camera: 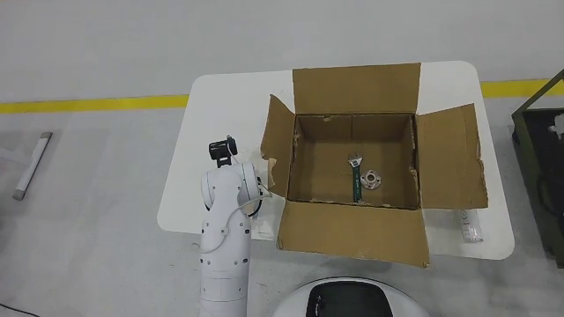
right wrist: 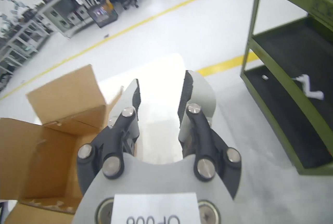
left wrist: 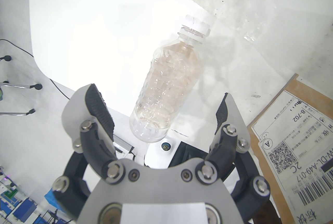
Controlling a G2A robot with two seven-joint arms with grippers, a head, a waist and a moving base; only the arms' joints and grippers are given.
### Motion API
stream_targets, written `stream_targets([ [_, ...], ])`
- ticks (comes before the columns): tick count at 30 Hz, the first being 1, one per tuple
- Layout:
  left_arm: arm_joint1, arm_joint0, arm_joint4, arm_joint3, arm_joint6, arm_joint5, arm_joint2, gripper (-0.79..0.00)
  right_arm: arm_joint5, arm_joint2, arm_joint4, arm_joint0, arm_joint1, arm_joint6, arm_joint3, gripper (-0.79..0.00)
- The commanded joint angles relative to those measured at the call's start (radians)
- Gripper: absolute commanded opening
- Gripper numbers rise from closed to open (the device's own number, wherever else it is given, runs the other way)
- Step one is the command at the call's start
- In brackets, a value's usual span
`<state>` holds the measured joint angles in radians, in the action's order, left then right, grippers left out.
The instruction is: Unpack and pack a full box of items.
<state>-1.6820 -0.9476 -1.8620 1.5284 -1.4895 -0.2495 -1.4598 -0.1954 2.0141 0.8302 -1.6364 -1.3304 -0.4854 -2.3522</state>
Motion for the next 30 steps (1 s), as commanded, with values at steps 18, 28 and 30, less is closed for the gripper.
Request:
stream_targets([
  [18,0.0,0.0,0.0,0.0,0.0,0.0,0.0,0.0,-0.232,-0.784,0.528,0.304,-0.023,-0.151,0.314,-0.785],
  [28,0.0,0.0,0.0,0.0,0.0,0.0,0.0,0.0,-0.236,-0.808,0.536,0.329,-0.028,-0.173,0.35,-0.785],
  [30,0.0,0.0,0.0,0.0,0.0,0.0,0.0,0.0,-0.236,-0.808,0.536,0.329,-0.028,-0.173,0.35,-0.785],
])
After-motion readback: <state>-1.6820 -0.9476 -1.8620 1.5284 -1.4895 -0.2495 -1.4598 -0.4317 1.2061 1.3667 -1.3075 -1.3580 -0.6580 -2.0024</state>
